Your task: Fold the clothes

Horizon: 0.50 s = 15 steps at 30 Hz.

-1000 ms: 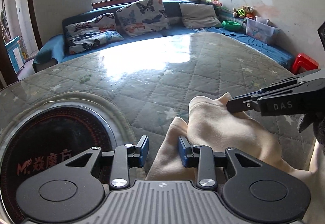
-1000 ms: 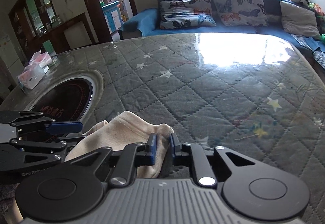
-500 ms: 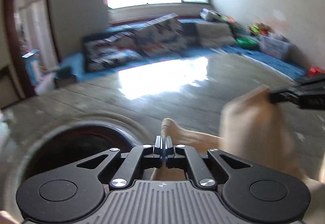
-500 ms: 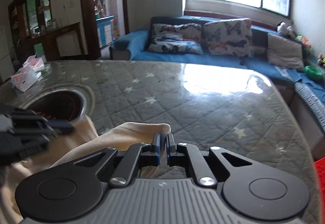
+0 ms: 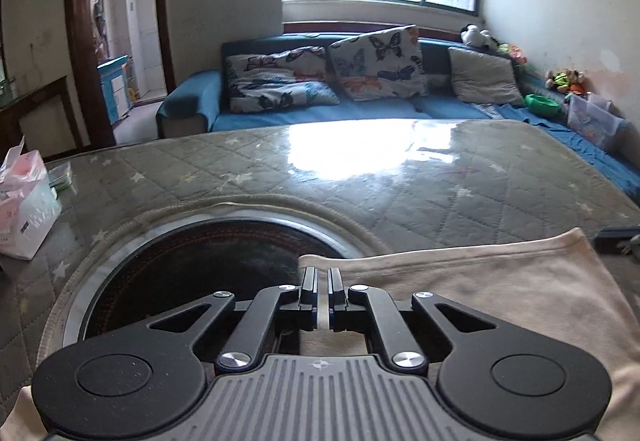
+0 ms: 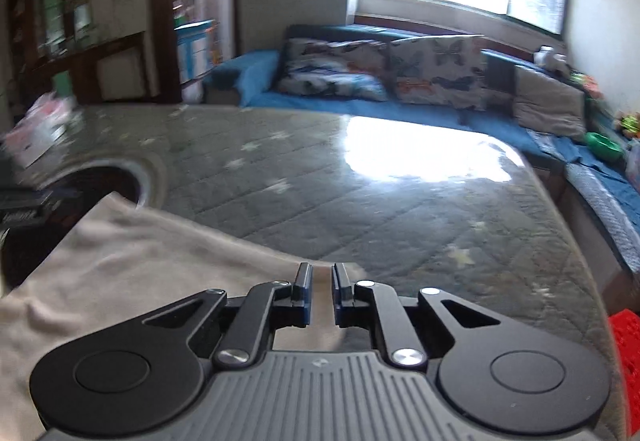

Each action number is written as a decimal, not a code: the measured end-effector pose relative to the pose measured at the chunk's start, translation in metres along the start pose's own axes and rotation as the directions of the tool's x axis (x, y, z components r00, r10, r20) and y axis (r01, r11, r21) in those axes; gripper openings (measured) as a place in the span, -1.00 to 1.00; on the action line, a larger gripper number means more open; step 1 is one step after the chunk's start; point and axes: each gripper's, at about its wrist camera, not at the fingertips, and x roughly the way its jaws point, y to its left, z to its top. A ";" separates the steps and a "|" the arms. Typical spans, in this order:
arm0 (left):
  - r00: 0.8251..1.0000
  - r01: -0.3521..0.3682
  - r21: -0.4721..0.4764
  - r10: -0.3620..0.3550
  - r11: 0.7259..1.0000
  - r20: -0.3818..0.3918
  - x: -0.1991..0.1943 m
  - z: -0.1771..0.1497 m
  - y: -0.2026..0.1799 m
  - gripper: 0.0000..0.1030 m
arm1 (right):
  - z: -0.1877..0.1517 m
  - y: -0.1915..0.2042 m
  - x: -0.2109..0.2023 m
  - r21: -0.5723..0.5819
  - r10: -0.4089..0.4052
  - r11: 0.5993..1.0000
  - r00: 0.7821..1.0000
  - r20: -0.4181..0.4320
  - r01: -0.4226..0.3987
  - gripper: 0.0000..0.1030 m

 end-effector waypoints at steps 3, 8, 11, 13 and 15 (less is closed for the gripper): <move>0.998 0.057 0.007 -0.057 0.998 -0.020 -0.003 -0.001 -0.006 -0.82 | -0.005 0.011 0.005 -0.024 0.037 0.999 0.999 -0.031 -0.037 -0.59; 0.994 0.090 0.061 -0.086 0.994 -0.064 -0.009 -0.019 -0.012 -0.76 | -0.014 0.027 0.010 -0.055 0.055 0.997 0.996 -0.075 -0.059 -0.33; 0.993 0.100 0.081 -0.095 0.992 -0.069 -0.019 -0.030 -0.012 -0.76 | -0.019 0.038 -0.002 -0.102 0.055 0.993 0.996 -0.064 -0.061 -0.20; 0.992 0.113 0.097 -0.107 0.989 -0.060 -0.029 -0.038 -0.012 -0.66 | -0.023 0.046 -0.011 -0.132 0.069 0.988 0.996 -0.058 -0.076 -0.16; 0.993 0.111 0.116 -0.106 0.987 -0.054 -0.037 -0.046 -0.014 -0.54 | -0.028 0.055 -0.019 -0.161 0.087 0.982 0.995 -0.056 -0.095 -0.10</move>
